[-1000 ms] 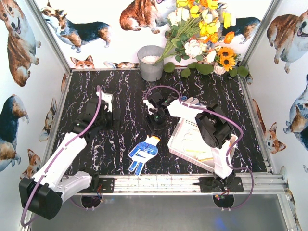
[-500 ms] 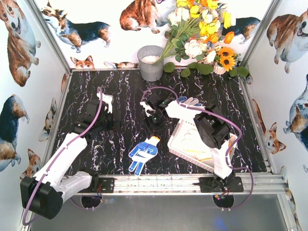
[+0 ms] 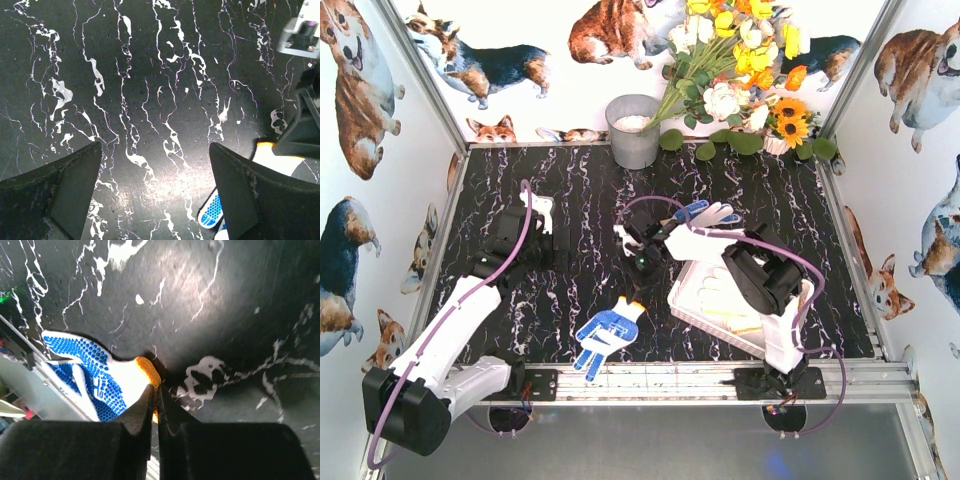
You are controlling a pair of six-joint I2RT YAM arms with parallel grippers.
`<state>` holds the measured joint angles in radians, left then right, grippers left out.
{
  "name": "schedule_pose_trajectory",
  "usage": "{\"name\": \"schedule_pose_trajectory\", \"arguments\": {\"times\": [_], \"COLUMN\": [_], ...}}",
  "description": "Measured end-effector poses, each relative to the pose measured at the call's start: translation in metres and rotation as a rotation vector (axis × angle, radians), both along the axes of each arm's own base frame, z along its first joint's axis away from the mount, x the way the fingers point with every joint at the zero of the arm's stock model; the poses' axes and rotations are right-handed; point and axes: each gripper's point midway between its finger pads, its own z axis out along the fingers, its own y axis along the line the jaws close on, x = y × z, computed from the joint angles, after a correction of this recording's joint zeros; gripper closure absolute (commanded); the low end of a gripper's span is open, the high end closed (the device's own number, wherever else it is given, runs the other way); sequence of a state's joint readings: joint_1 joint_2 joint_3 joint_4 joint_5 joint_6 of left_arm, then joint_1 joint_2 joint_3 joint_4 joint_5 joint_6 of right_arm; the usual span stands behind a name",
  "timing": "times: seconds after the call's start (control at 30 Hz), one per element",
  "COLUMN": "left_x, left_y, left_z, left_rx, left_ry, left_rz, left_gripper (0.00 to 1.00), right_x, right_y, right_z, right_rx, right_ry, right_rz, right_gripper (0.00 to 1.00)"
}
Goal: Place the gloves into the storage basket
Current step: Turn over the glove at the center of the board.
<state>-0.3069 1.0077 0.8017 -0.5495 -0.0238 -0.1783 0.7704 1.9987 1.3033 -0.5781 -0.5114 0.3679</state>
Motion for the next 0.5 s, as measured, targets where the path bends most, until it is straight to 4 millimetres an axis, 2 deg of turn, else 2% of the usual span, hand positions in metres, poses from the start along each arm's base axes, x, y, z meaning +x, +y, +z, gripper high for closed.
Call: {"name": "schedule_pose_trajectory", "arguments": {"times": [0.1,0.2,0.5], "left_x": [0.0,0.0,-0.001], "left_y": [0.001,0.002,0.007], "left_z": [0.001,0.004,0.017], "left_rx": [0.002,0.002,0.002], "left_ry": [-0.006,-0.018,-0.073], "left_rz": [0.004,0.009,0.028], "left_gripper": [0.17,0.17,0.17], "right_x": [-0.009,-0.007,0.026], "right_y": [-0.001,0.003,0.024], "right_z": [0.007,0.028,0.129], "right_rx": [0.004,0.032,0.221], "right_ry": [0.023,0.018,-0.146], "right_rz": [-0.064,-0.129,-0.28], "right_gripper": [1.0,1.0,1.0]}}
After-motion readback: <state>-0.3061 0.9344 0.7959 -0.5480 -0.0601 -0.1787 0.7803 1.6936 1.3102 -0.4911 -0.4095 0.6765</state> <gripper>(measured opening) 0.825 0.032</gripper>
